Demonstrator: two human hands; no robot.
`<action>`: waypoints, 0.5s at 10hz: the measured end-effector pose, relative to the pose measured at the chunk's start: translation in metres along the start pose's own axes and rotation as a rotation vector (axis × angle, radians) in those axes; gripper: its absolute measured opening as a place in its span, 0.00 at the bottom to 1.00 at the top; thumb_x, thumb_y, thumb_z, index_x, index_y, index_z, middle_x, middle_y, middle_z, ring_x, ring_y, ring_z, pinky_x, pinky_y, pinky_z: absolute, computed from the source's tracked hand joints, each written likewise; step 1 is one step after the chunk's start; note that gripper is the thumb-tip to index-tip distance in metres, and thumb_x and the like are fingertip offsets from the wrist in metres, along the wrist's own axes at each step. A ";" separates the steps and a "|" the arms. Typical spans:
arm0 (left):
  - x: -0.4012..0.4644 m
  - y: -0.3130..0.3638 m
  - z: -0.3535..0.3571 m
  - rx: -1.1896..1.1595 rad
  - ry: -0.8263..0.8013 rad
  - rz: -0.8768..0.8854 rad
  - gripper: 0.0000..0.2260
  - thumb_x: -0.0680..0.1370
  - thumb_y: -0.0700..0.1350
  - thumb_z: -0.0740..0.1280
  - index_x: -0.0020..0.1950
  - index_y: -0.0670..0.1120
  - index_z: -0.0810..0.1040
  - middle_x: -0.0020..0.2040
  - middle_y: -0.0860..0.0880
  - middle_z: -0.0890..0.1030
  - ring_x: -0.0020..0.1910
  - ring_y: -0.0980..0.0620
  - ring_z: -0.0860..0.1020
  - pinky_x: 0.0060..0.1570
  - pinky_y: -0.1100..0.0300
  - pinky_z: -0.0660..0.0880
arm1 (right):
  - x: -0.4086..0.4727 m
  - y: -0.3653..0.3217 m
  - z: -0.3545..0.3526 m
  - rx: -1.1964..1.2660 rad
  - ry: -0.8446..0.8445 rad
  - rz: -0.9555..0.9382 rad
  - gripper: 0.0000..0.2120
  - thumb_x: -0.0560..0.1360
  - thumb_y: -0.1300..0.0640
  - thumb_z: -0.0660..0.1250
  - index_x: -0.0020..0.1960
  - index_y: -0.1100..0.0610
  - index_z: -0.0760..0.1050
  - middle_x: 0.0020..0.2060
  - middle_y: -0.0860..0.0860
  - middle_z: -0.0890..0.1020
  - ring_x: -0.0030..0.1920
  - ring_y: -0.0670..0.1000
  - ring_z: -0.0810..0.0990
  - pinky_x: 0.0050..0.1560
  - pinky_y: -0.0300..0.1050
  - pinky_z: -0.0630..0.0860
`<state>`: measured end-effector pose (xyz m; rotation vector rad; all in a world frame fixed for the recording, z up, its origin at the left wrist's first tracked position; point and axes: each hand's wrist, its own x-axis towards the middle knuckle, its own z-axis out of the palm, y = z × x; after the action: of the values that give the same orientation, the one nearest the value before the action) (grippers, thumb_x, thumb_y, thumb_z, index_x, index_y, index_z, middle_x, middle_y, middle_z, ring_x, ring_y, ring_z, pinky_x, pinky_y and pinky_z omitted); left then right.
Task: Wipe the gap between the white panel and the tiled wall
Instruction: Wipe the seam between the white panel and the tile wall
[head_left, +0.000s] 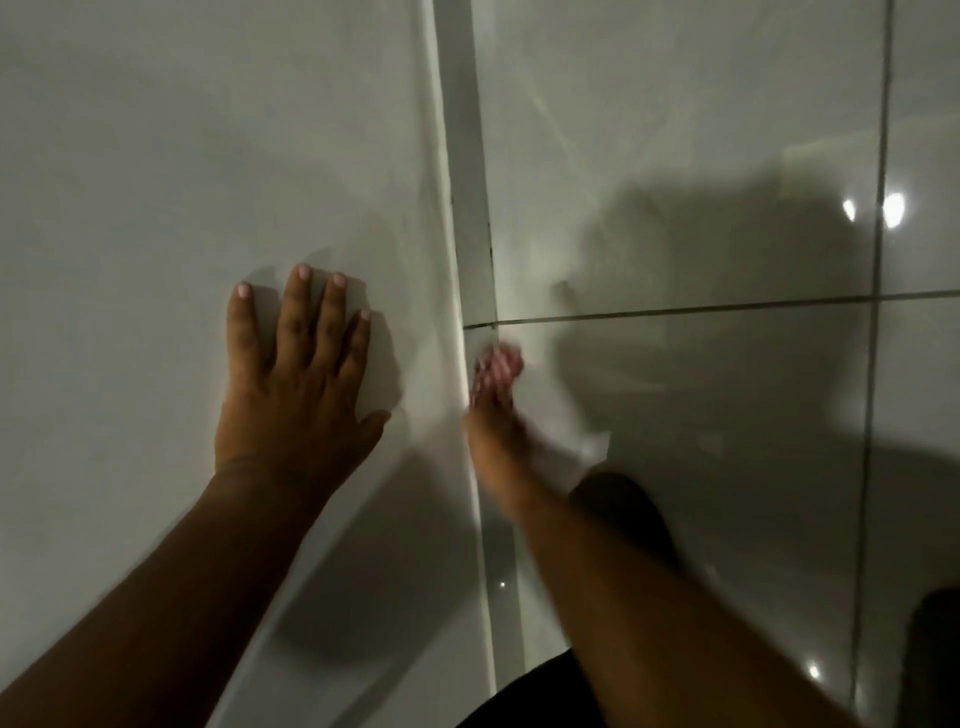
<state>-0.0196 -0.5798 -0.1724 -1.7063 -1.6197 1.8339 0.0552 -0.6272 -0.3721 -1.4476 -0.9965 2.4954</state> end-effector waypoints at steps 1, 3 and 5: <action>-0.002 0.001 0.004 -0.020 0.022 0.003 0.40 0.76 0.67 0.41 0.79 0.45 0.36 0.81 0.38 0.37 0.78 0.34 0.35 0.70 0.31 0.31 | -0.039 0.084 0.033 -0.078 -0.082 0.425 0.29 0.74 0.46 0.52 0.72 0.55 0.61 0.72 0.61 0.66 0.72 0.64 0.63 0.72 0.67 0.56; -0.005 -0.001 0.005 -0.038 0.019 0.058 0.39 0.76 0.66 0.41 0.80 0.43 0.38 0.81 0.37 0.39 0.78 0.32 0.36 0.69 0.32 0.29 | 0.018 0.004 0.002 -0.140 0.055 0.023 0.34 0.73 0.47 0.54 0.77 0.48 0.50 0.79 0.50 0.53 0.77 0.54 0.52 0.76 0.55 0.46; -0.001 0.009 0.006 -0.016 0.015 0.045 0.38 0.76 0.66 0.40 0.79 0.44 0.38 0.81 0.37 0.38 0.78 0.32 0.37 0.69 0.31 0.29 | 0.036 -0.011 0.003 -0.249 -0.002 -0.030 0.32 0.76 0.48 0.53 0.78 0.53 0.49 0.79 0.55 0.48 0.78 0.56 0.46 0.76 0.51 0.43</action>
<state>-0.0193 -0.5875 -0.1797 -1.7734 -1.6071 1.8288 0.0301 -0.6062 -0.3912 -1.4793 -1.3605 2.4214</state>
